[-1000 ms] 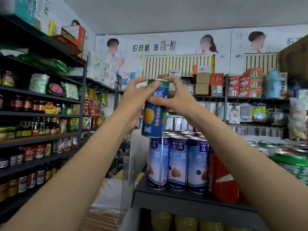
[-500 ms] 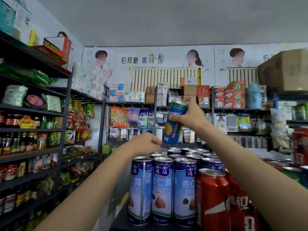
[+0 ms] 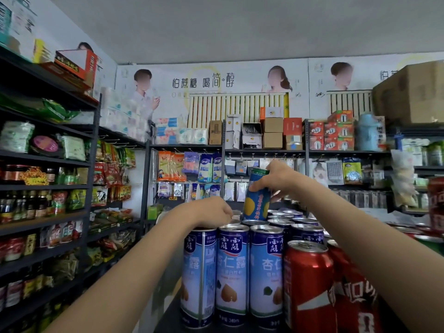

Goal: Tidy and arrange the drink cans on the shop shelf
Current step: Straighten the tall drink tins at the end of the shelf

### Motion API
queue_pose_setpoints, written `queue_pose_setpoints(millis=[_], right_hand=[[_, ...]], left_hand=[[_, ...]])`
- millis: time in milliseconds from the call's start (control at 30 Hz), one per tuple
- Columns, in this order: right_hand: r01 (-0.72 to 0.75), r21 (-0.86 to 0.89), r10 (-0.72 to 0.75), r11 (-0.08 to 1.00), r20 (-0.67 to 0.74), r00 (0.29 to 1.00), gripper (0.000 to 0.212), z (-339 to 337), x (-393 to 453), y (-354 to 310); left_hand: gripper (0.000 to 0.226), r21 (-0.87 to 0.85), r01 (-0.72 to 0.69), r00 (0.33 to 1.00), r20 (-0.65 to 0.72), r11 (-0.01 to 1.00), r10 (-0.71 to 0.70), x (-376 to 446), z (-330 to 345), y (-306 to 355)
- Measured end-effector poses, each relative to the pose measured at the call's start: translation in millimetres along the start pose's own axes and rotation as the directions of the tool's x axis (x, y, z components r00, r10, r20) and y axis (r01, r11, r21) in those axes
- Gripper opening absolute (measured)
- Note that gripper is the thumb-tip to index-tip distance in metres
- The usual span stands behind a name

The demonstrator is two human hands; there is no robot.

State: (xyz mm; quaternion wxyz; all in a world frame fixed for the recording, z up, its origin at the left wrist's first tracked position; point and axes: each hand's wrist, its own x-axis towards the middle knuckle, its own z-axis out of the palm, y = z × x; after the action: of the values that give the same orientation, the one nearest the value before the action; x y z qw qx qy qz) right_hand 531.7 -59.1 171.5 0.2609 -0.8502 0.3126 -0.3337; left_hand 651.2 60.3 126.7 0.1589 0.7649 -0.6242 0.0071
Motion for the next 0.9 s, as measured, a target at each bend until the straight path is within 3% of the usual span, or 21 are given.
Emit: queue_pose_setpoints(millis=[133, 267, 400, 700, 800, 900], right_hand=[[-0.038, -0.025, 0.041, 0.999, 0.099, 0.994, 0.056, 4.2, -4.6, 10.8], [0.052, -0.26, -0.014, 0.964, 0.147, 0.989, 0.065, 14.6, -7.4, 11.3], [0.024, -0.311, 0.048, 0.95, 0.223, 0.974, 0.053, 22.1, -6.2, 10.7], [0.011, -0.37, 0.087, 0.929, 0.247, 0.965, 0.016, 29.1, -3.2, 9.4], [0.017, -0.412, 0.098, 0.911, 0.256, 0.962, 0.029, 30.8, -7.5, 8.0], [0.048, -0.441, 0.054, 0.896, 0.218, 0.974, 0.026, 28.2, -12.0, 1.4]], left_hand=[[0.039, 0.071, -0.061, 0.998, -0.001, 0.996, 0.061, -2.0, 1.8, 19.5], [0.039, 0.042, -0.052, 0.998, 0.035, 0.998, 0.051, -1.8, 4.8, 28.9], [0.038, 0.035, -0.05, 0.998, 0.047, 0.998, 0.048, -4.4, 2.7, 27.5], [0.038, 0.066, -0.046, 0.999, 0.024, 0.997, 0.044, -7.0, 5.8, 29.3], [0.034, 0.066, -0.052, 0.997, -0.05, 0.996, 0.055, -7.7, 7.3, 27.2], [0.032, 0.047, -0.075, 0.983, -0.166, 0.996, 0.082, -14.7, 5.8, 26.3]])
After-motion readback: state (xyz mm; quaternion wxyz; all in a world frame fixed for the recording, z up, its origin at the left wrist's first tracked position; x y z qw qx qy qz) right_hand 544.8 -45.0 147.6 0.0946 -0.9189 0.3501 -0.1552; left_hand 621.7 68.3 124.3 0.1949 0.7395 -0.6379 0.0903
